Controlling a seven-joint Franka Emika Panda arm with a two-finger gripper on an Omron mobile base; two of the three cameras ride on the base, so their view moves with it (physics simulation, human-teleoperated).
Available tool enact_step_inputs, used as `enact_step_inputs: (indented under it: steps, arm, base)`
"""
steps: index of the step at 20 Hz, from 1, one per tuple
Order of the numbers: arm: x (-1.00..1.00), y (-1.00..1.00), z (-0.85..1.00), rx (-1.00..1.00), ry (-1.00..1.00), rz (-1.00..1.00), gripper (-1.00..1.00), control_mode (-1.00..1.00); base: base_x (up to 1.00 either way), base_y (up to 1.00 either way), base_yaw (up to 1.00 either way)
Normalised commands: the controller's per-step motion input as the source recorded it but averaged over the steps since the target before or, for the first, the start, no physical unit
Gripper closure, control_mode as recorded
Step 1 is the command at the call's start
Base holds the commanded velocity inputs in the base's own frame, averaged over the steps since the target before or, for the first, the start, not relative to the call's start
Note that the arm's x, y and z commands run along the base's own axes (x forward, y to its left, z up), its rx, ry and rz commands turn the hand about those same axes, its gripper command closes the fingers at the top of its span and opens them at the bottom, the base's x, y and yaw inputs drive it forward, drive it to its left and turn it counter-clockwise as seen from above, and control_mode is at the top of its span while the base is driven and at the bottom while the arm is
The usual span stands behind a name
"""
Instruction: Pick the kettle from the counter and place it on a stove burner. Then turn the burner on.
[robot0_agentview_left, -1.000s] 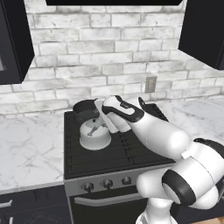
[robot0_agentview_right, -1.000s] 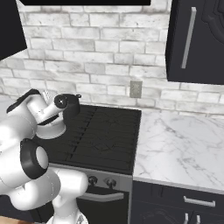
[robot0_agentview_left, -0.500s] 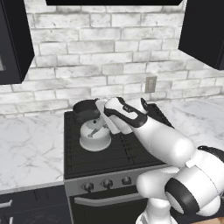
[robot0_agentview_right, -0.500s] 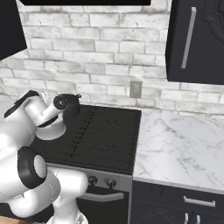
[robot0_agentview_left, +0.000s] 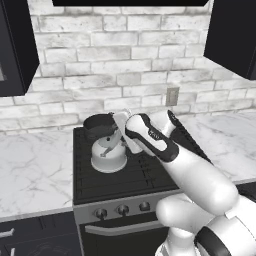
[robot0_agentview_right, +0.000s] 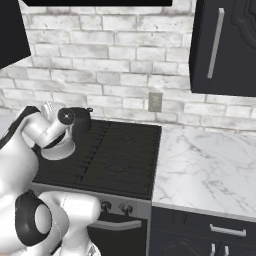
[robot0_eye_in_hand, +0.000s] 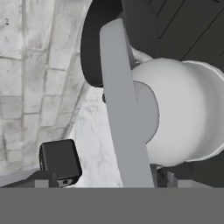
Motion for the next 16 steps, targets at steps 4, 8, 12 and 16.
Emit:
enact_step_inputs:
  steps: [4, 8, 12, 16]
  arm:
    - [-0.72, -0.35, 0.06, -0.05, 0.08, 0.0, -1.0, -1.0]
    - [-0.98, -0.38, 0.0, -0.09, 0.01, 0.0, -1.0, -1.0]
    - [-1.0, -0.04, -0.04, -0.2, 0.0, 0.11, -1.0, -1.0]
    - [-1.0, 0.26, -0.18, -0.31, 0.0, 0.31, -1.0, -1.0]
  base:
    - [0.0, 0.0, 0.0]
    - [0.0, 0.0, 0.0]
    - [0.0, 0.0, 0.0]
    - [0.0, 0.0, 0.0]
